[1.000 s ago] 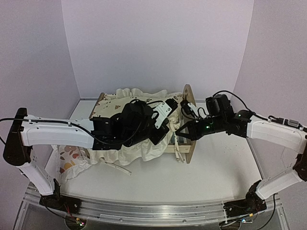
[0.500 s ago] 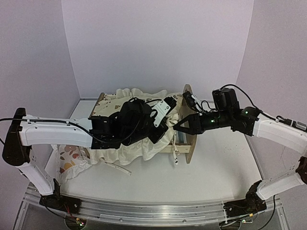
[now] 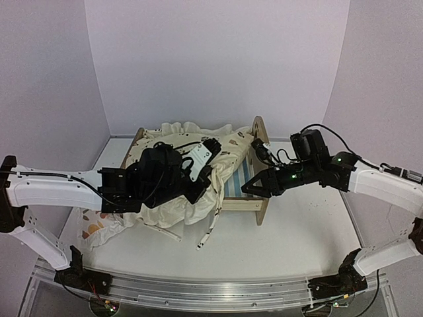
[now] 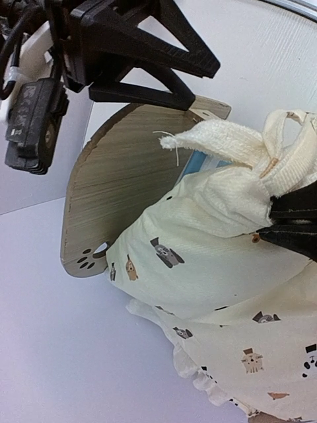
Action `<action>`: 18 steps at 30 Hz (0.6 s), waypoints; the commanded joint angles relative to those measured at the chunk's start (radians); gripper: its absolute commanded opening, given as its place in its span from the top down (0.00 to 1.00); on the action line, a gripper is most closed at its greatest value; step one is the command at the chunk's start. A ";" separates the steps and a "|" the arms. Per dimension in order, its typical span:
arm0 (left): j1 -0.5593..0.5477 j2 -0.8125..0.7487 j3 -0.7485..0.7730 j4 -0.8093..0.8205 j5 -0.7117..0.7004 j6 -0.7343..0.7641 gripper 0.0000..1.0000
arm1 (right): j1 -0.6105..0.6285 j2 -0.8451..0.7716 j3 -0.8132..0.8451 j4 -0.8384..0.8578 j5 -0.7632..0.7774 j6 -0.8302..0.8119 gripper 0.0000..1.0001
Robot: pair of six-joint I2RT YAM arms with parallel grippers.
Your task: Set up the pet bed
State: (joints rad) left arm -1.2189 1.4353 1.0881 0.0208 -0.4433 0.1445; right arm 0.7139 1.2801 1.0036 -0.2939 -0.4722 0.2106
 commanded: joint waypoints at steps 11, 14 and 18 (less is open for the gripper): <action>0.018 0.002 0.024 0.040 0.004 -0.033 1.00 | 0.073 0.111 -0.027 0.152 0.001 -0.078 0.56; 0.019 0.015 0.039 0.037 0.005 -0.035 1.00 | 0.088 0.118 -0.034 0.186 -0.018 -0.084 0.56; 0.020 0.028 0.055 0.034 0.006 -0.037 1.00 | 0.111 0.124 -0.041 0.225 0.006 -0.090 0.56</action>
State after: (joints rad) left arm -1.2097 1.4535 1.0869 0.0286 -0.4217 0.1221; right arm 0.8046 1.3930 0.9710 -0.1554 -0.4698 0.1437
